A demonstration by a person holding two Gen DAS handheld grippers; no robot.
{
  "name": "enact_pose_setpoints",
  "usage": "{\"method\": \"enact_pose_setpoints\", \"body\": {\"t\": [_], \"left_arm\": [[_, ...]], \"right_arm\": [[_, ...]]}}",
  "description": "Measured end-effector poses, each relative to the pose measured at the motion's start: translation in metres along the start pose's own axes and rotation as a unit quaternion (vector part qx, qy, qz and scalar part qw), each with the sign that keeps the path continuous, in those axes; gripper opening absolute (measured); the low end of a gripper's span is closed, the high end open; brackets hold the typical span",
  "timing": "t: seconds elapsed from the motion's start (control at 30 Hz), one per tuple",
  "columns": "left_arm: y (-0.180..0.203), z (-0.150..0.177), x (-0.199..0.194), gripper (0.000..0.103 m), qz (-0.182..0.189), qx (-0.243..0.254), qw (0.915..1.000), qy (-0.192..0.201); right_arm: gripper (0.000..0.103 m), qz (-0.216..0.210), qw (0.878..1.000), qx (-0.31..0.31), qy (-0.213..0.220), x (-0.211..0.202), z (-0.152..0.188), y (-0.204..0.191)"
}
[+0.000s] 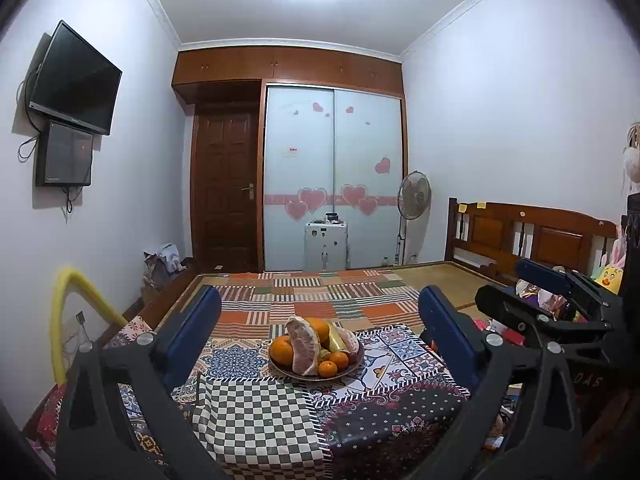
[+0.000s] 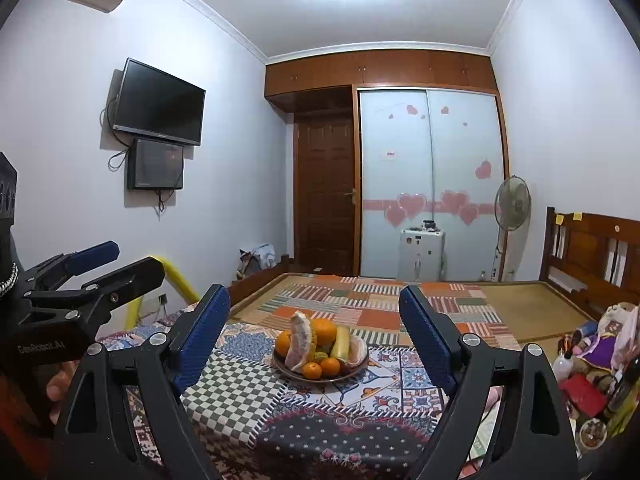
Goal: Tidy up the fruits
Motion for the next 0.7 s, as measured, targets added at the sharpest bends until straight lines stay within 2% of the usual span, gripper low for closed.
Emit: {"method": "enact_pose_setpoints", "body": {"t": [0.13,0.27,0.6,0.7], "left_arm": [[0.0007,0.0024,0.0017,0.102,-0.003,0.002,1.0,0.0],[0.0007,0.0027,0.0018,0.102,-0.004,0.003,1.0,0.0],[0.0015,0.004,0.007,0.103,-0.002,-0.001,1.0,-0.005],[0.0026,0.0061,0.0075,0.103,-0.003,-0.001,1.0,-0.006]], "right_arm": [[0.086,0.003,1.0,0.002,-0.002,0.0003,0.0018,0.0035],[0.096,0.006,1.0,0.008,0.001,-0.0021,0.0037,0.0051],[0.097,0.012,1.0,0.005,0.006,-0.0063,0.0012,0.0041],[0.1,0.016,1.0,0.007,0.009,-0.0078,-0.0003,0.0052]]}}
Point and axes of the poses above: each gripper's, at about its wrist camera, not at the fingertips, and x roughly the way its jaws point, y to its right, z to its underside, the point moved 7 cm from there along x, roughly the way its jaws point, and after that the axes turned 7 degrees about x, right-handed, at the moved point
